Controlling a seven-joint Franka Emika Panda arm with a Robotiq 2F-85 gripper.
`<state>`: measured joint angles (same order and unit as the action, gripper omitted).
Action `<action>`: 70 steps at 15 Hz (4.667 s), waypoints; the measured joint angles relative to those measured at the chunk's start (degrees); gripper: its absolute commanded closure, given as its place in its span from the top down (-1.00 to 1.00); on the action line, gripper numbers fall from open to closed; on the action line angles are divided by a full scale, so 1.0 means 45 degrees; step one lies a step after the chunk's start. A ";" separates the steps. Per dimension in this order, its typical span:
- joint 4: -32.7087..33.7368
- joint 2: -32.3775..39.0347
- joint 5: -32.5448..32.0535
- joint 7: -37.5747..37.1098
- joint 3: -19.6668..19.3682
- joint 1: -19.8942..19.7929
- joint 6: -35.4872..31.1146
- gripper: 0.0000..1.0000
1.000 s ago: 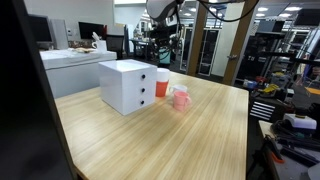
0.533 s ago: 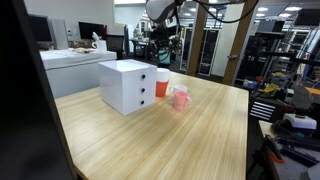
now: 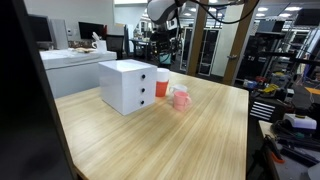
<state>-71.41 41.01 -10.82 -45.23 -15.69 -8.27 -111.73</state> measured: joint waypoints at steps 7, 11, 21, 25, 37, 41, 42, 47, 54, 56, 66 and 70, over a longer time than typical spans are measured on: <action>-0.0149 -0.0059 0.0362 -0.0003 -0.0006 -0.0023 -0.0354 0.04; -0.0681 -0.0327 0.0558 -0.0010 -0.0009 -0.0022 -0.0774 1.00; -0.2125 -0.1367 0.0560 -0.0059 -0.0157 0.0025 -0.0881 1.00; -0.2485 -0.1982 0.0556 -0.0064 -0.0256 0.0030 -0.0881 1.00; -0.3012 -0.2866 0.0279 0.0382 0.0809 0.1371 -0.0881 1.00; -0.3352 -0.2891 0.0240 0.0863 0.1219 0.1876 -0.0881 1.00; -0.3445 -0.2911 0.0240 0.0962 0.1289 0.1930 -0.0881 1.00; -0.4277 -0.3661 0.0211 0.1092 0.1335 0.2031 -0.0881 1.00; -0.6080 -0.5262 -0.0016 0.1092 0.1285 0.2016 -0.0850 1.00; -0.6548 -0.5453 -0.0168 0.1091 0.1190 0.1942 -0.0871 1.00; -0.7795 -0.5377 -0.0756 0.1082 0.0707 0.1354 -0.1591 1.00; -0.7882 -0.5100 -0.0855 0.1082 0.0644 0.1350 -0.1907 1.00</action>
<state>-106.87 18.06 -14.66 -40.36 -12.79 -2.19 -120.32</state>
